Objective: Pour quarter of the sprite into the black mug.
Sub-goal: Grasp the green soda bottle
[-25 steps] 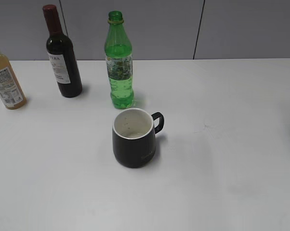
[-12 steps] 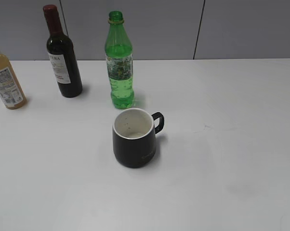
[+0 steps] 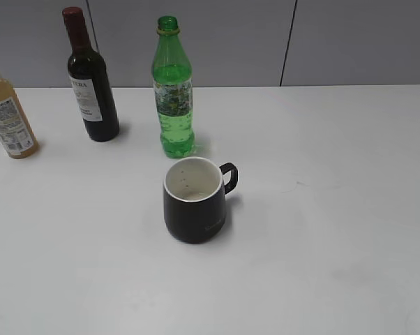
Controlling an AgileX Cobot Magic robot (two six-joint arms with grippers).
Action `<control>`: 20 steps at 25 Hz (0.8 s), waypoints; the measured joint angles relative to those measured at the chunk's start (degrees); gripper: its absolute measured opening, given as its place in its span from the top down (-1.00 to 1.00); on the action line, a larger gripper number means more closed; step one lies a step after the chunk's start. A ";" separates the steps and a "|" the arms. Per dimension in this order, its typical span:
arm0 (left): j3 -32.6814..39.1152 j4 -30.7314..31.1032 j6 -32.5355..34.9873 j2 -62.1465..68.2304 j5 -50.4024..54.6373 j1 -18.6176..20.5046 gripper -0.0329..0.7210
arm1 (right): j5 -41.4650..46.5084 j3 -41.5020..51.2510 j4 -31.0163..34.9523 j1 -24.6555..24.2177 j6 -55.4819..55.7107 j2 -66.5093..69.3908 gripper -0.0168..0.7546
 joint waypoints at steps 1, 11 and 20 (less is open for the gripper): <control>0.00 0.00 0.00 0.00 0.00 0.00 0.29 | -0.53 1.67 0.20 0.00 0.00 -2.09 -0.39; 0.00 0.00 0.00 0.00 0.00 0.00 0.29 | -6.01 18.08 3.29 0.00 0.00 -23.93 -0.39; 0.00 0.00 0.00 0.00 0.00 0.00 0.29 | -6.73 26.78 3.47 0.00 0.00 -43.03 -0.39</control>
